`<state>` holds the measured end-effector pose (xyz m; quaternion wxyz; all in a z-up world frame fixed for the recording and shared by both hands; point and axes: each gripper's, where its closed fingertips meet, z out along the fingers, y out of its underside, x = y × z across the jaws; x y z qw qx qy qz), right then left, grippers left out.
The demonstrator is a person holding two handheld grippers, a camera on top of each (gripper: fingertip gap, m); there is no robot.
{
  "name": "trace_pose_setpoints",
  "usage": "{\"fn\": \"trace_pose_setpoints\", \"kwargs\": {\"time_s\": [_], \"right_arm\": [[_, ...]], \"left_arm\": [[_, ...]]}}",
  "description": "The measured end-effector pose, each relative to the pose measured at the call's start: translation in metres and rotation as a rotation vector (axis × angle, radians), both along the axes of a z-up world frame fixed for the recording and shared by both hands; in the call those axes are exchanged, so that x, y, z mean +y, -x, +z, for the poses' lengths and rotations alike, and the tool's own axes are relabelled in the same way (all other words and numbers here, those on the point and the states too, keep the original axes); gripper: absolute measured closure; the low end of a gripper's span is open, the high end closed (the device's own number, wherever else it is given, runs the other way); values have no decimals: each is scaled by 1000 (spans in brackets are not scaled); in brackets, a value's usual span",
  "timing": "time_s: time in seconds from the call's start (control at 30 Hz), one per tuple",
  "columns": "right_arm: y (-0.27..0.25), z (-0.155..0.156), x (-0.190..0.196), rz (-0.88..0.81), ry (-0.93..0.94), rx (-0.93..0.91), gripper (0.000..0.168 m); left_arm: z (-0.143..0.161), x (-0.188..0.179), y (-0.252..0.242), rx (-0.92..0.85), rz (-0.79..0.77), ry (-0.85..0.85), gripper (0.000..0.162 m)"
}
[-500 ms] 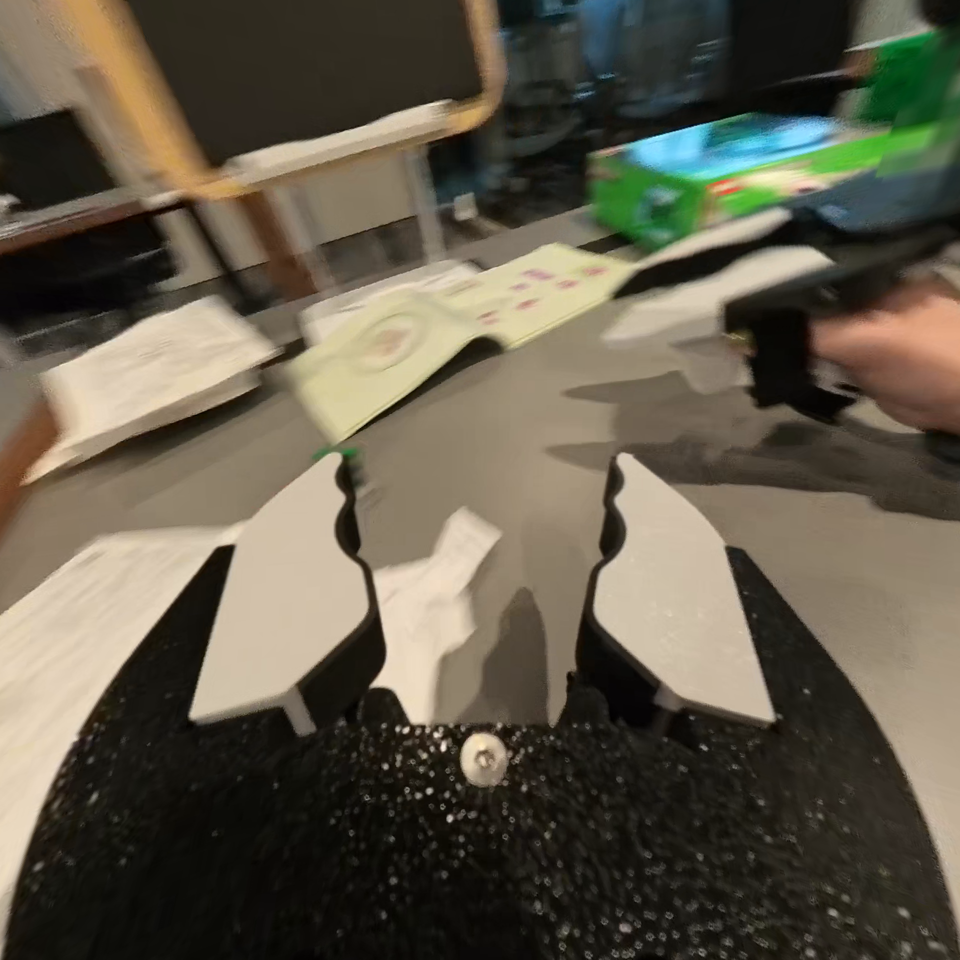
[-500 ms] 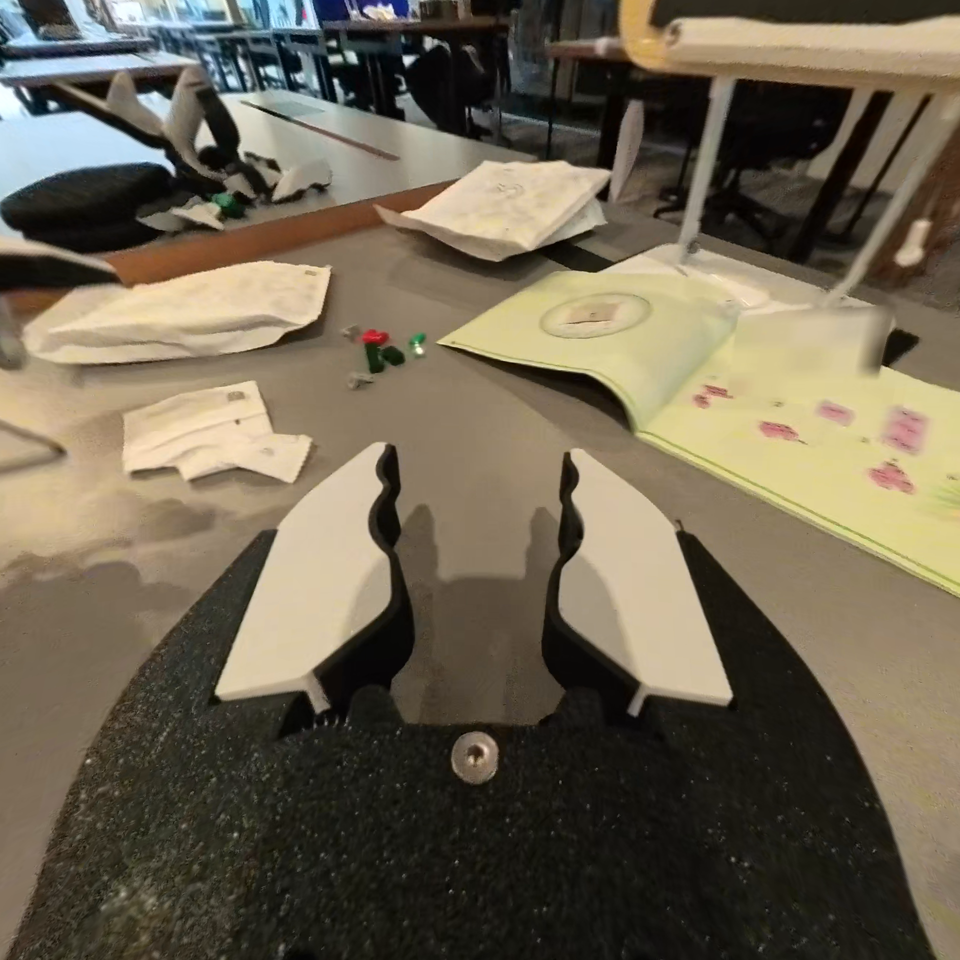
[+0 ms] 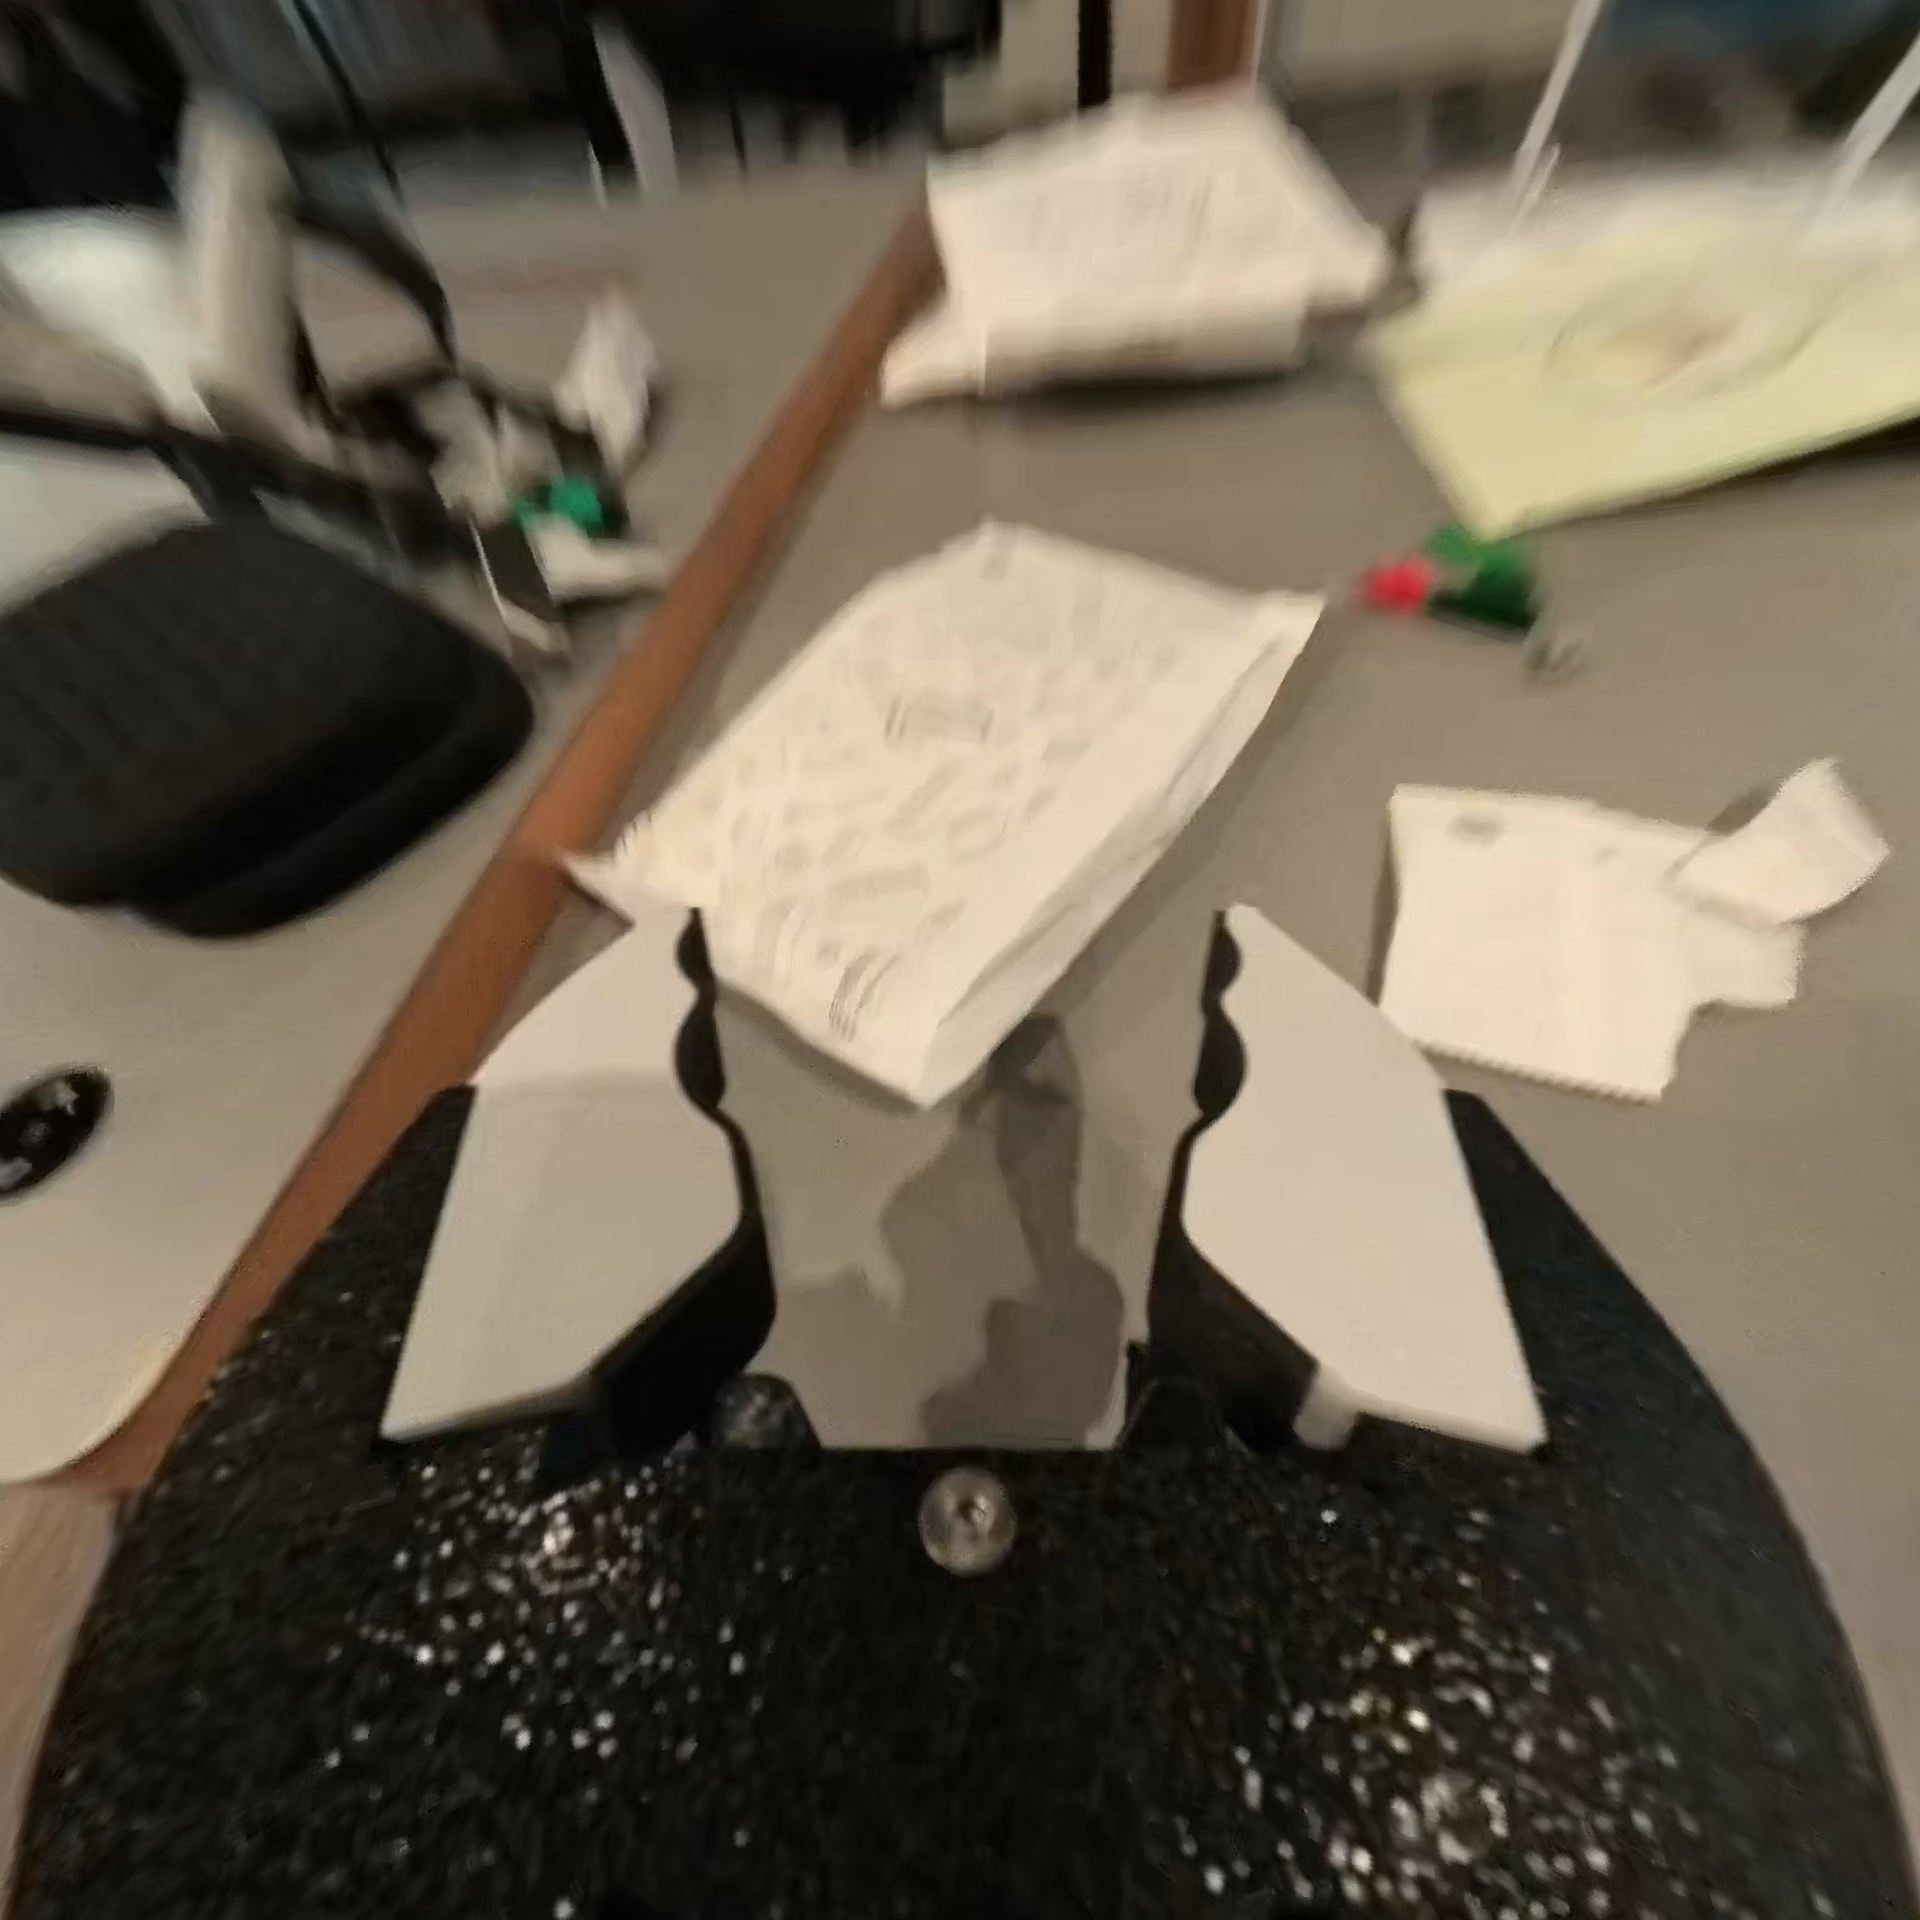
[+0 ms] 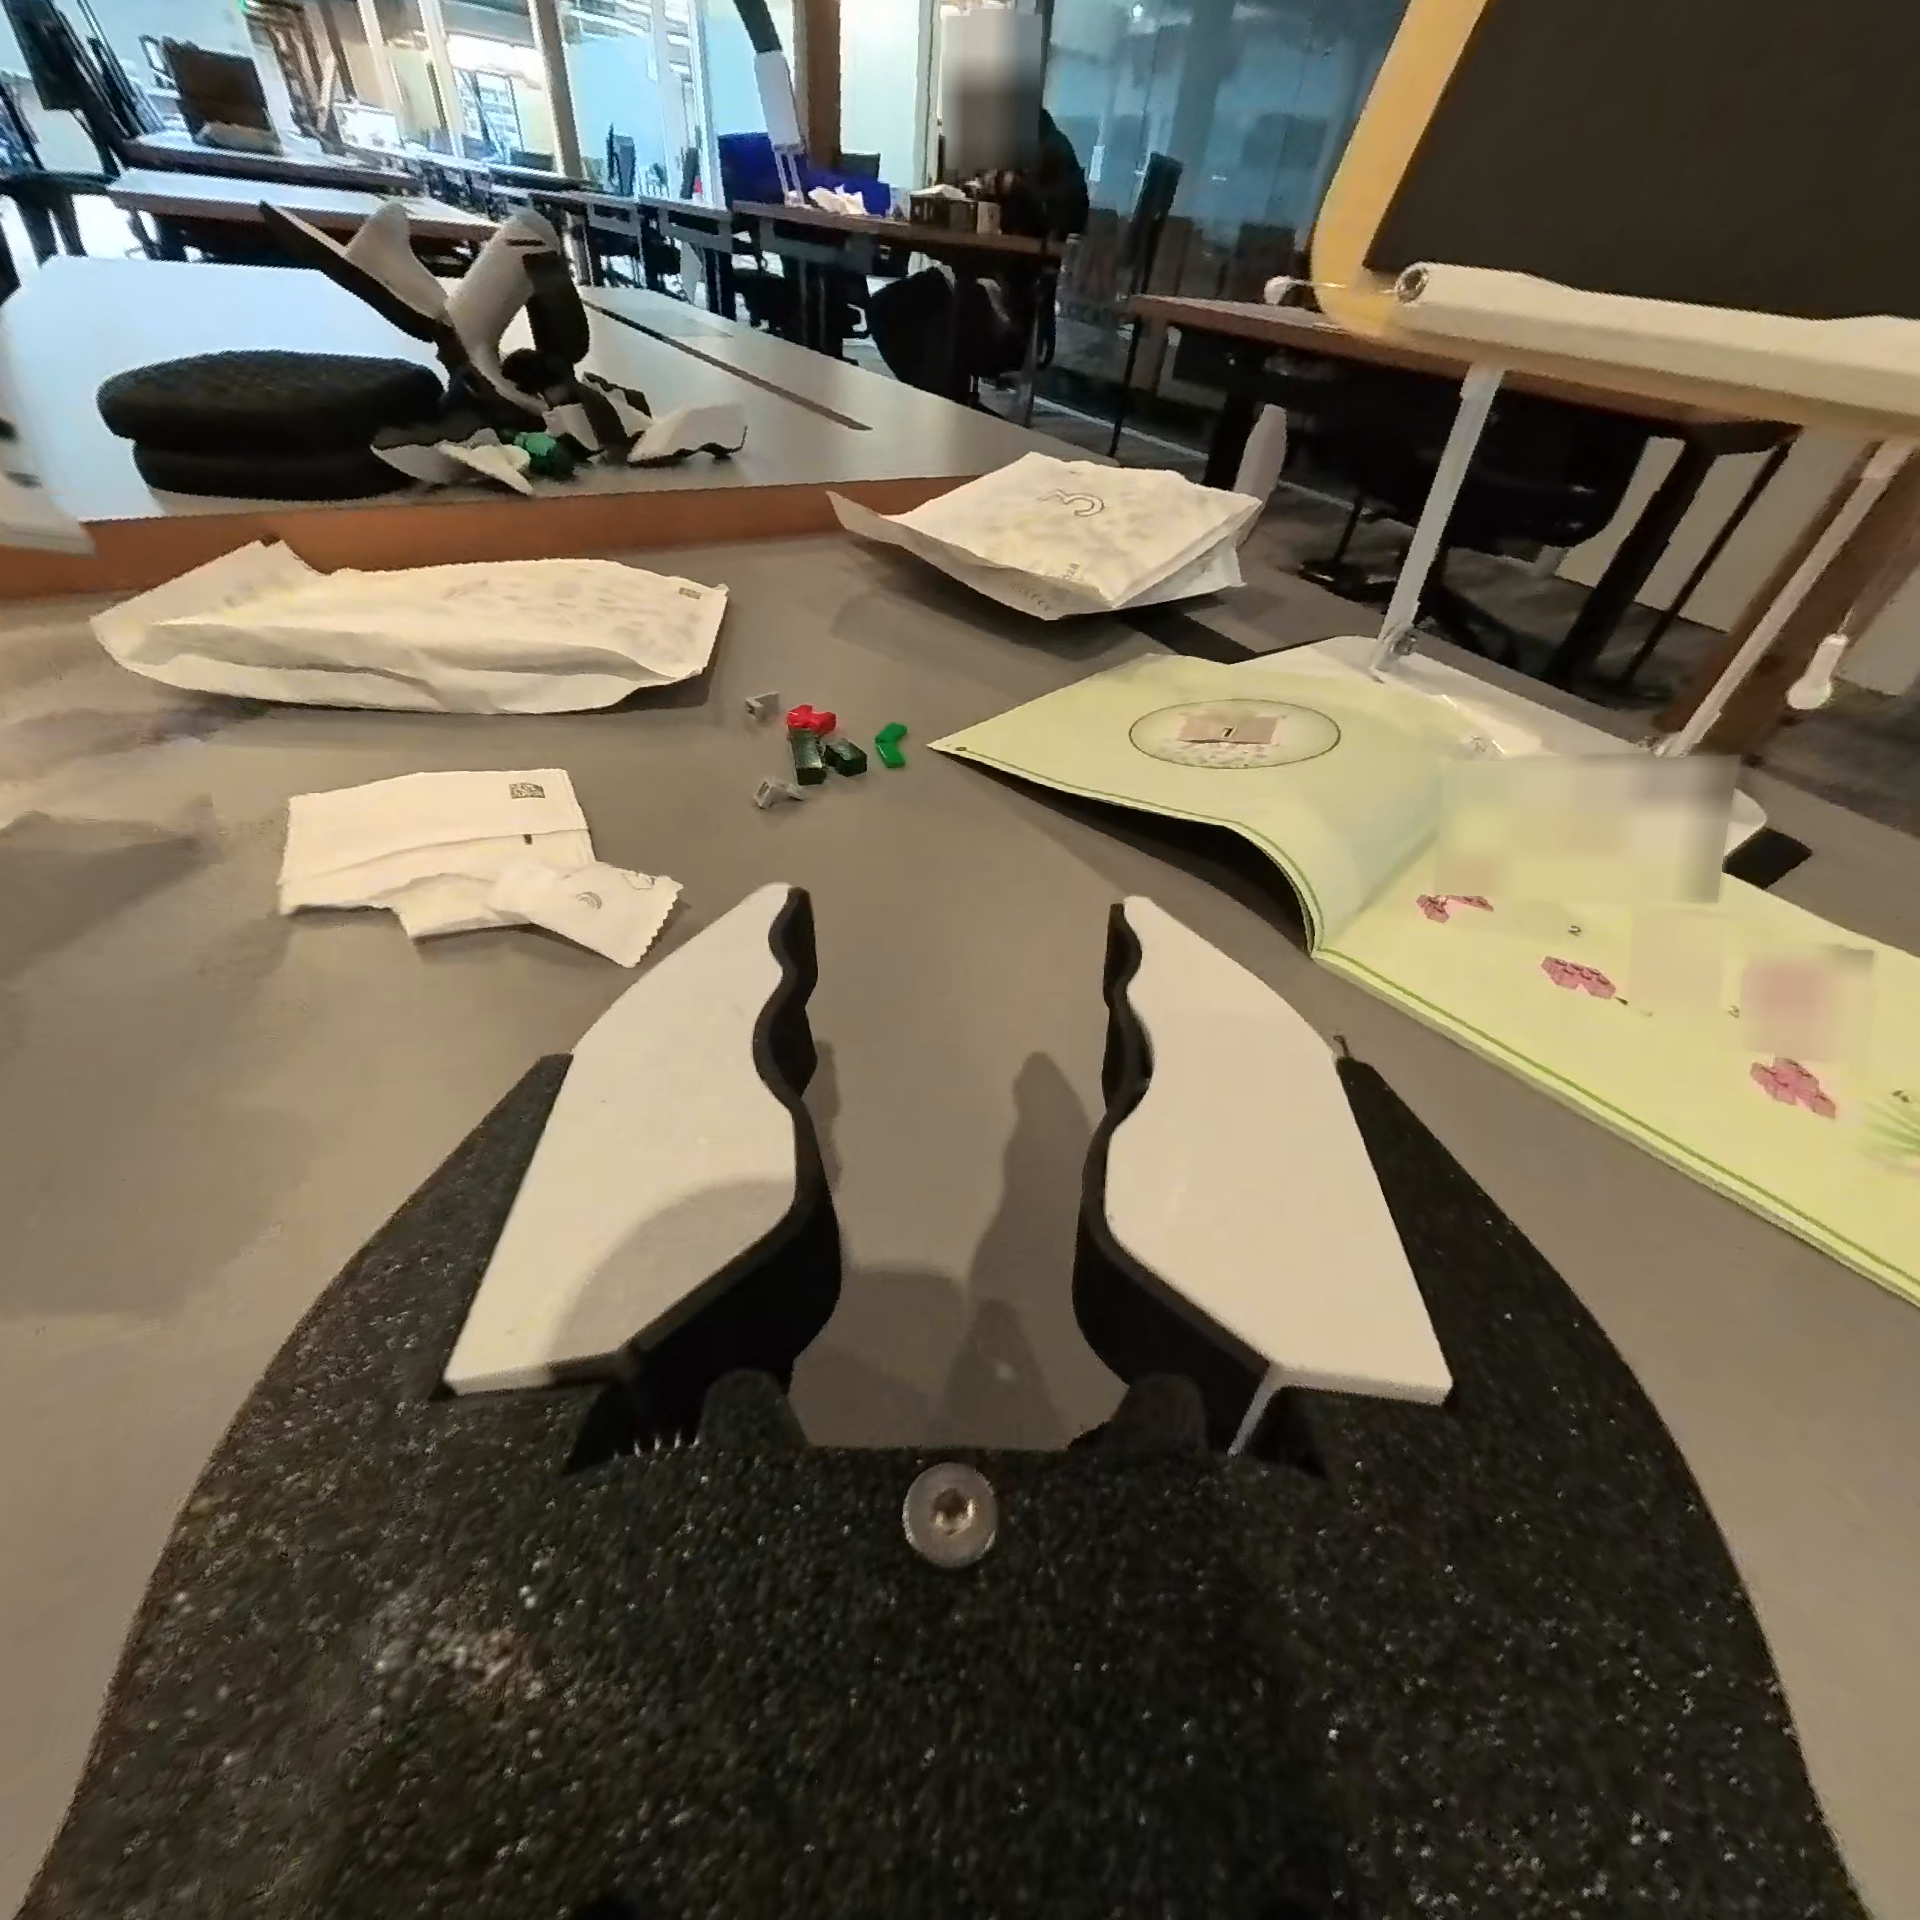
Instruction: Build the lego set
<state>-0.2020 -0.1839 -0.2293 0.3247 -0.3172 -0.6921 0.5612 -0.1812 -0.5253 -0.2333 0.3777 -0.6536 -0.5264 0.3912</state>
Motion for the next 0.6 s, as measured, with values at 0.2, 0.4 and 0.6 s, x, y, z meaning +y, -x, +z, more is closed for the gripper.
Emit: {"fn": "trace_pose_setpoints", "kwargs": {"time_s": [0.2,0.4,0.6], "right_arm": [[-1,0,-1,4,-15,9,118],[-1,0,0,3,0,7,119],[-1,-2,-3,-3,-42,15,120]], "left_arm": [[-15,-5,9,-91,7,-57,81],[-43,-27,17,-221,104,-102,70],[-48,-40,33,-217,123,-295,82]]}}
